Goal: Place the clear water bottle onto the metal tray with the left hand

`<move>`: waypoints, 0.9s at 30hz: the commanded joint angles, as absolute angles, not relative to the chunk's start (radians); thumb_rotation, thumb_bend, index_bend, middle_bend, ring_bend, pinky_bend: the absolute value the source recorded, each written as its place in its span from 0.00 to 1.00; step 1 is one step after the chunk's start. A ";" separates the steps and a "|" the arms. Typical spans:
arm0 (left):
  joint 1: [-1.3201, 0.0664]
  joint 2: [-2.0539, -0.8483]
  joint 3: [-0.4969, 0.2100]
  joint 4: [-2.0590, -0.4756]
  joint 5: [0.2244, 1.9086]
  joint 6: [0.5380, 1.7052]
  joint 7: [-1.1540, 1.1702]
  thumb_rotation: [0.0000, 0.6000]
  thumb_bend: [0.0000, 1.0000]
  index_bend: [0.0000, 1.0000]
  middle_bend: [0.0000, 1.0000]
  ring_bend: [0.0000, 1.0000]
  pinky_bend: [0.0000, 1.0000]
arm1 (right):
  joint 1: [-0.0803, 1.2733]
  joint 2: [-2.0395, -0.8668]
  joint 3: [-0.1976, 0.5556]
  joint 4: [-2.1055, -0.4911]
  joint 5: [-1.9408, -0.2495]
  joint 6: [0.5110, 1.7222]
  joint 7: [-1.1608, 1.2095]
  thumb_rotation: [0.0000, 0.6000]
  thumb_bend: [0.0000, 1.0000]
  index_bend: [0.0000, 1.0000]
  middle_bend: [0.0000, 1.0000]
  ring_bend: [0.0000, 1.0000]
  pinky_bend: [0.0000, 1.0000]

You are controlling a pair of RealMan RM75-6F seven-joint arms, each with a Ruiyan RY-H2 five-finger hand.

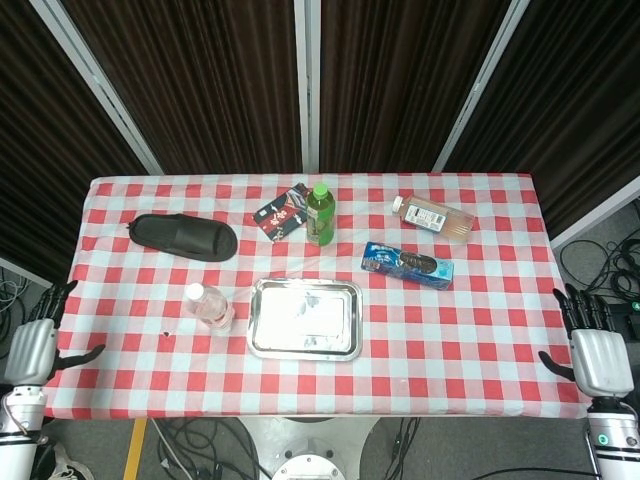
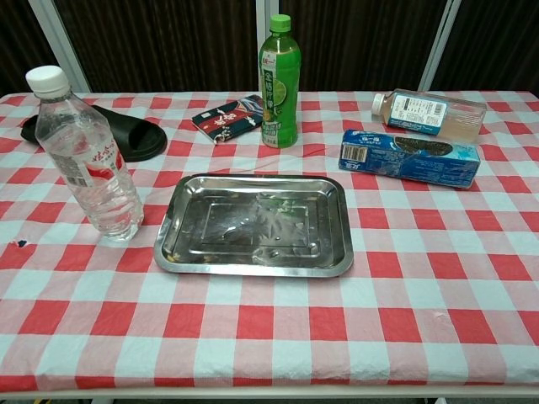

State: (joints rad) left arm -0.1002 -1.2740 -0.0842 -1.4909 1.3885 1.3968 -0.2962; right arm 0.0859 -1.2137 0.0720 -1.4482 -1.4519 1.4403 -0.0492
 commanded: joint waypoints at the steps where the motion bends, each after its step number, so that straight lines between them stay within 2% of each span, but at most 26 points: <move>1: -0.107 -1.297 -0.100 -1.542 1.333 1.282 -0.586 1.00 0.00 0.11 0.10 0.01 0.16 | 0.087 -1.216 0.072 -1.443 -1.454 1.441 -0.050 1.00 0.10 0.00 0.00 0.00 0.00; 11: -0.146 -1.431 -0.097 -1.488 1.338 1.202 -0.695 1.00 0.00 0.10 0.10 0.01 0.16 | 0.089 -1.224 0.070 -1.432 -1.451 1.432 -0.053 1.00 0.10 0.00 0.00 0.00 0.00; 21: -0.197 -1.616 -0.169 -1.375 1.348 1.269 -0.654 1.00 0.00 0.10 0.10 0.01 0.16 | 0.090 -1.227 0.070 -1.423 -1.443 1.424 -0.050 1.00 0.10 0.00 0.00 0.00 0.00; 27: -0.218 -1.660 -0.183 -1.344 1.363 1.281 -0.670 1.00 0.00 0.10 0.11 0.01 0.16 | 0.094 -1.230 0.072 -1.417 -1.432 1.410 -0.051 1.00 0.10 0.00 0.00 0.00 0.00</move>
